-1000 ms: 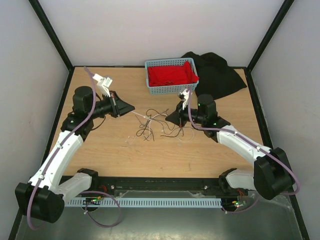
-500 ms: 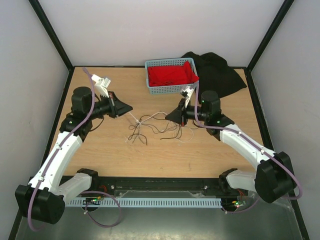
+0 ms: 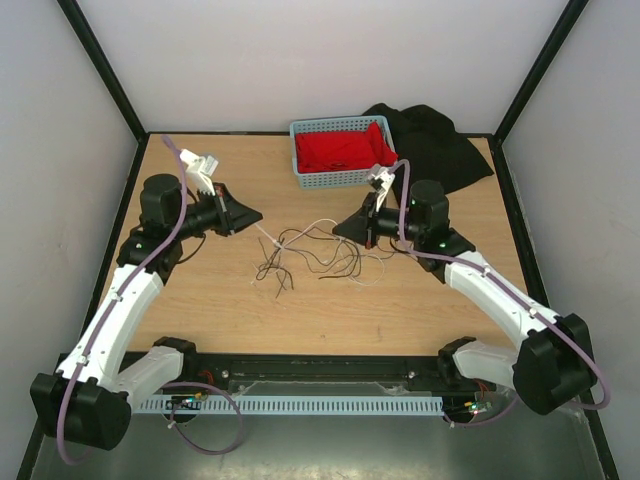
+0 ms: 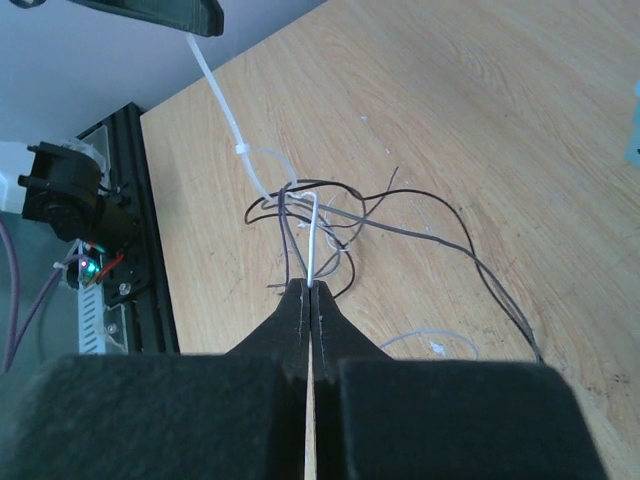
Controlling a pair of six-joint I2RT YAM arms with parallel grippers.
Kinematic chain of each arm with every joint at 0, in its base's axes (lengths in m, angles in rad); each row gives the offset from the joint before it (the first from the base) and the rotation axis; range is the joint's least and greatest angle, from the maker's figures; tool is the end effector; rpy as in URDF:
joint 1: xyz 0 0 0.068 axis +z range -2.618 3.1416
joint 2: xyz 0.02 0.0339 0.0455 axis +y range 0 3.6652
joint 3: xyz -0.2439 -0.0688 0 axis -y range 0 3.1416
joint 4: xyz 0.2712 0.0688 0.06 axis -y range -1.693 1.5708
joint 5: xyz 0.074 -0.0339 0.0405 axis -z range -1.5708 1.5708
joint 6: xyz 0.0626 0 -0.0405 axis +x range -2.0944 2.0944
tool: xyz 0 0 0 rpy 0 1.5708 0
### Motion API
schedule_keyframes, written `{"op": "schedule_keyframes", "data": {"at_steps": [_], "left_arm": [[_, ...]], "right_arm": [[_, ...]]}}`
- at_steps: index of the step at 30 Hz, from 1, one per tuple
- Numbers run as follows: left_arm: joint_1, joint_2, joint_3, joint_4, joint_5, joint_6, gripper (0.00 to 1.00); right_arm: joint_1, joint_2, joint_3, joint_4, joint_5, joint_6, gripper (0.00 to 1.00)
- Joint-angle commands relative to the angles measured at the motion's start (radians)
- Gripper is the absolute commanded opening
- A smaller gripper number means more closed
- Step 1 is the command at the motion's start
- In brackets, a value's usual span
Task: Zip-tie the wires
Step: Adjust the cable at the center of the board.
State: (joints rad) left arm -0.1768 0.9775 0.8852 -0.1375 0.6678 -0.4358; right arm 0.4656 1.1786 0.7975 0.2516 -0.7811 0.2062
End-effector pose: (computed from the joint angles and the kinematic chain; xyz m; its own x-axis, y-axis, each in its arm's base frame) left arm 0.2680 -0.0873 0.3224 -0.5121 -0.2452 -0.8232 0.5686 0.6215 -0.5389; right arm 0.2646 0.1823 0.2784 -0.3060 0.0090 -0.9520 -0.8991 0.3262 0.2920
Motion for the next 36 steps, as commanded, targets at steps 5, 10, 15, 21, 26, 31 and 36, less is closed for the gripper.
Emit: {"op": "schedule_keyframes", "data": {"at_steps": [5,10,15,21,26,31,36], "left_arm": [[0.016,-0.02,0.001,-0.002,-0.005,0.019,0.0],[0.022,-0.017,0.003,-0.006,-0.005,0.021,0.0],[0.024,-0.016,0.01,-0.005,-0.003,0.016,0.0],[0.024,-0.006,0.036,-0.004,0.01,0.01,0.0],[0.024,0.012,0.1,-0.008,0.035,0.016,0.0],[0.024,0.037,0.147,-0.035,0.062,0.03,0.0],[0.023,0.047,0.147,-0.037,0.088,0.03,0.0]], "right_arm": [[-0.041,-0.068,0.003,0.104,0.008,0.08,0.0],[-0.044,-0.067,0.027,0.105,-0.02,0.102,0.0],[-0.044,-0.063,0.019,0.104,-0.02,0.09,0.0],[-0.044,-0.035,-0.006,0.097,-0.023,0.074,0.1],[-0.044,-0.035,-0.019,0.072,0.026,0.035,0.41],[-0.045,-0.018,0.03,-0.016,0.021,-0.03,0.57],[-0.034,0.009,0.014,0.204,-0.079,0.141,0.66]]}}
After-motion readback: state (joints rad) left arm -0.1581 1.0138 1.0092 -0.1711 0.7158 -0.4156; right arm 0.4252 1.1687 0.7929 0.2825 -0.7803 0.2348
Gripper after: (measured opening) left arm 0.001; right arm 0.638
